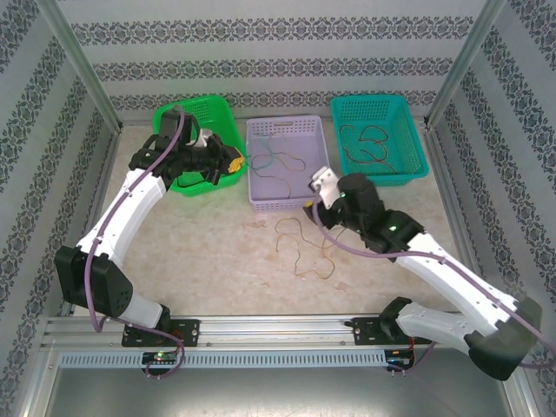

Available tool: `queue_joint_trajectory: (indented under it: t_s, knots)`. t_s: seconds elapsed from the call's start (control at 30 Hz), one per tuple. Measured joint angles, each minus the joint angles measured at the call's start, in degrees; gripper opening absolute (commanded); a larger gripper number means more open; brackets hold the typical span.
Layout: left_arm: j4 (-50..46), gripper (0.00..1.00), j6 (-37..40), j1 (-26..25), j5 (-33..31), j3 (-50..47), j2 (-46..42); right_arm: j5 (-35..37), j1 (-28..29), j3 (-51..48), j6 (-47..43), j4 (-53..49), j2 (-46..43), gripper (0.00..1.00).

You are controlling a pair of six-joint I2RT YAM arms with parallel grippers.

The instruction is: Untangle the cables

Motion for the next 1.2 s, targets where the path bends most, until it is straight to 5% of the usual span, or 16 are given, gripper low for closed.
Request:
queue_joint_trajectory:
  t_s: [0.13,0.23,0.53,1.2]
  knots:
    - [-0.4,0.00,0.5,-0.7,2.3,2.7,0.0,-9.4,-4.5,10.1,9.7,0.9,-2.3,0.68]
    - [-2.8,0.00,3.4,-1.7,3.7,6.1,1.0,-16.9,-7.8,17.9,17.2,2.4,-0.5,0.60]
    - [-6.1,0.00,11.1,-5.6,6.8,10.3,5.3,-34.2,-8.9,32.5,30.9,6.6,19.1,0.55]
    - [-9.2,0.00,15.3,-6.0,7.7,11.6,7.3,-40.7,-7.7,28.5,37.6,10.2,26.1,0.42]
